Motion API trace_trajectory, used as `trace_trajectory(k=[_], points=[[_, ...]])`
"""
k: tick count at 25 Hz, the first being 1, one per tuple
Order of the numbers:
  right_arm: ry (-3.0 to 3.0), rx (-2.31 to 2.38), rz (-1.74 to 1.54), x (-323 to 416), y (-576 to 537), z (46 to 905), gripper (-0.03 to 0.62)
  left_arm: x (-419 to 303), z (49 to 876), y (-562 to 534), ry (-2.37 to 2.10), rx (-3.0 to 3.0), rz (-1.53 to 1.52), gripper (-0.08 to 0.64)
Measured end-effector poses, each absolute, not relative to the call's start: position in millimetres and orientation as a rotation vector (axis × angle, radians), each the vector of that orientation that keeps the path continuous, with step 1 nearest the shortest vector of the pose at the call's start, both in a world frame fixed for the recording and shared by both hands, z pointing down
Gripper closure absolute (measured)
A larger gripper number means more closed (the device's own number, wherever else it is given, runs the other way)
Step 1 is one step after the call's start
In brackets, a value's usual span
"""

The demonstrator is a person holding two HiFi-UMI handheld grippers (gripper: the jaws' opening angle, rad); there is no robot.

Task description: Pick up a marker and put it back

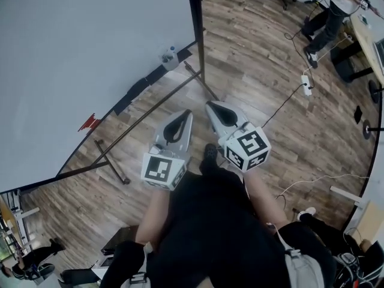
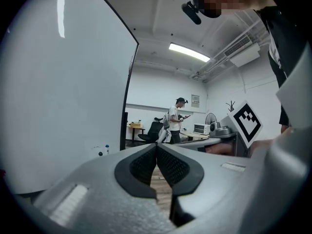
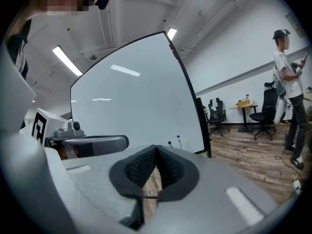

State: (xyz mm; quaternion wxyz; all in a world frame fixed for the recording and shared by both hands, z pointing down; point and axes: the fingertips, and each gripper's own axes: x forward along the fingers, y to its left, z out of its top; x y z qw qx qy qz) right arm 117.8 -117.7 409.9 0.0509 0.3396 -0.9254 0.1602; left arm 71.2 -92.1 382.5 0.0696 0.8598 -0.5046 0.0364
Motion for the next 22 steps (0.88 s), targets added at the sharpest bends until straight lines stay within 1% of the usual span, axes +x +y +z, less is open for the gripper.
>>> trace_trajectory(k=[10, 22], points=[[-2.756, 1.058, 0.511, 63, -156, 427, 0.591, 4, 398, -123, -1.533, 2.539, 0.088, 0.549], [-2.685, 1.222, 0.496, 15, -212, 418, 0.591, -44, 384, -189, -1.392, 2.651, 0.036, 0.549]])
